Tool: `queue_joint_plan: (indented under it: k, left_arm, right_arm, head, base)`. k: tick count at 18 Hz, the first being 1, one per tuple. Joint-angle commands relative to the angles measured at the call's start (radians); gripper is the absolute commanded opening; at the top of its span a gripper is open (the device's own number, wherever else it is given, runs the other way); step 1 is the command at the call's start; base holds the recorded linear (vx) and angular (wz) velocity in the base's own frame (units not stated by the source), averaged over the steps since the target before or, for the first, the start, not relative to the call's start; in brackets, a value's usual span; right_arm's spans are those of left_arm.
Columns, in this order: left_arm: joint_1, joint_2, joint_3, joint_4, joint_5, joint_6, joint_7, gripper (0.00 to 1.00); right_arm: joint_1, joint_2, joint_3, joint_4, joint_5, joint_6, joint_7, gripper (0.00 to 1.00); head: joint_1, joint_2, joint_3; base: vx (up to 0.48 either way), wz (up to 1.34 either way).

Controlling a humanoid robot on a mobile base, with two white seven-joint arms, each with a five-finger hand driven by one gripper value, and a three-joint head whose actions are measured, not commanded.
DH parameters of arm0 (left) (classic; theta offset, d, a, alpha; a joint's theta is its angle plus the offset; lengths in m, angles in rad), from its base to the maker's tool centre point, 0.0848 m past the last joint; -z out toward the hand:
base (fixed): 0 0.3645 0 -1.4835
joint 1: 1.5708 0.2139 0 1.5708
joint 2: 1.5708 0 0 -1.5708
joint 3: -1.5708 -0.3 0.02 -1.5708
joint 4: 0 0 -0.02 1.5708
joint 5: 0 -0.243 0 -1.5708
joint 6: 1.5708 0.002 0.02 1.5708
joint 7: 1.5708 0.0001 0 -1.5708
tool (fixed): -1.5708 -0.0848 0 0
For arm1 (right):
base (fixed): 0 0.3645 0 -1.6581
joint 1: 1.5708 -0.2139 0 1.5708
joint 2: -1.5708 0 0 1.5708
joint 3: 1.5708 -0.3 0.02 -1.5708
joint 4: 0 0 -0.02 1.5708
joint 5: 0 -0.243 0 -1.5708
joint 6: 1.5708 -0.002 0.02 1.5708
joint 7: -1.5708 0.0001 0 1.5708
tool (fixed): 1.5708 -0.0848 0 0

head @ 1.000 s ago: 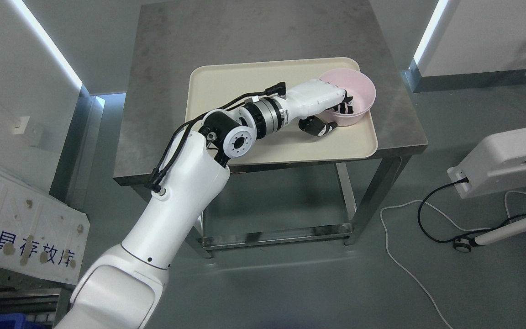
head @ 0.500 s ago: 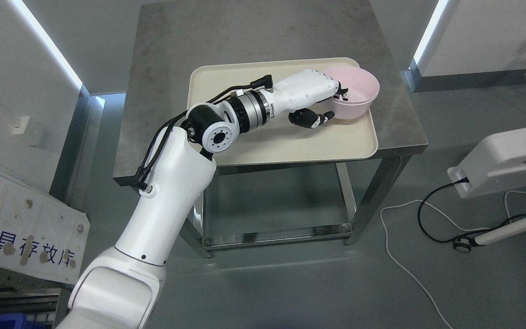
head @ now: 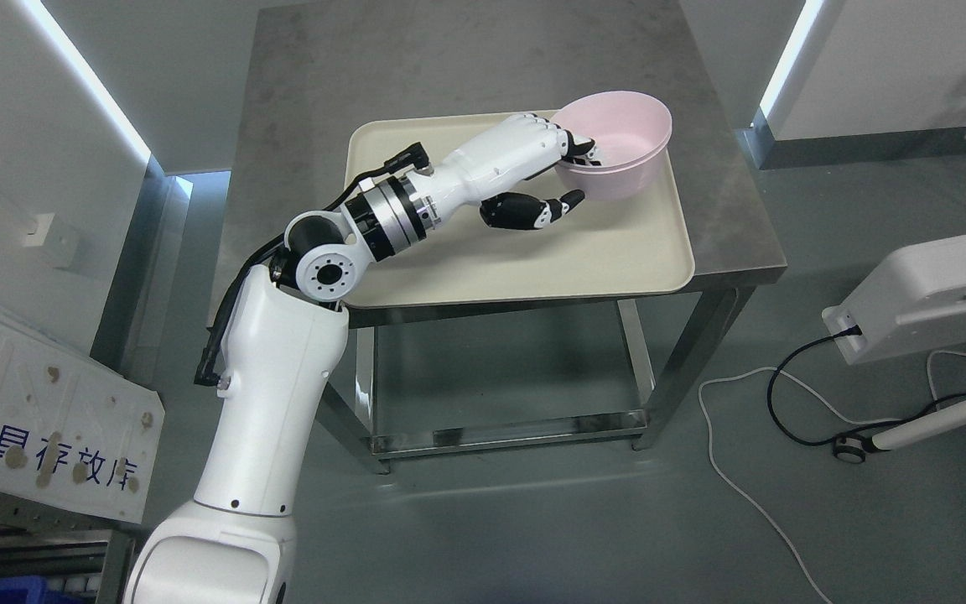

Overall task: Stack pink IKEA bowls on left shelf middle
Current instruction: 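Lift the stacked pink bowls off the tray with the left hand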

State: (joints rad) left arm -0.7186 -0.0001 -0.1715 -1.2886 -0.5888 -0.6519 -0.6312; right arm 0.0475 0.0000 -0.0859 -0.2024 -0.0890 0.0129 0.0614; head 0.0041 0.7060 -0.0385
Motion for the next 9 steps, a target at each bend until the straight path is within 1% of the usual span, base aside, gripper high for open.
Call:
queue_joint_plan:
  k: [1,3,6,7,9]
  left_arm:
    - [0.152,0.018,0.228,-0.283,0.116,-0.023,-0.022,0.01]
    - [0.185,0.018,0.251,-0.334,0.121,-0.055,-0.027,0.02]
    - [0.214,0.018,0.294,-0.406,0.122,-0.095,-0.08,0.02]
    - [0.223,0.018,0.296,-0.417,0.129,-0.124,-0.085,0.02]
    - [0.24,0.018,0.297,-0.42,0.139,-0.133,-0.085,0.02]
  right_arm:
    - [0.0,-0.017,0.0,0.0,0.0,-0.001,0.0,1.0]
    - [0.002,-0.017,0.0,0.0,0.0,-0.001,0.0,1.0]
    - [0.0,-0.017,0.0,0.0,0.0,-0.001,0.0,1.0]
    - [0.0,-0.017,0.0,0.0,0.0,-0.001,0.0,1.0]
    - [0.0,-0.017,0.0,0.0,0.0,-0.001,0.0,1.0]
  head:
    - [0.0,0.0,0.0]
    - [0.0,0.0,0.0]
    - [0.0,0.0,0.0]
    - [0.0,0.0,0.0]
    - [0.0,0.0,0.0]
  base:
    - [0.0,-0.02]
    - [0.0,-0.01]
    - [0.0,0.0]
    - [0.0,0.0]
    - [0.0,0.0]
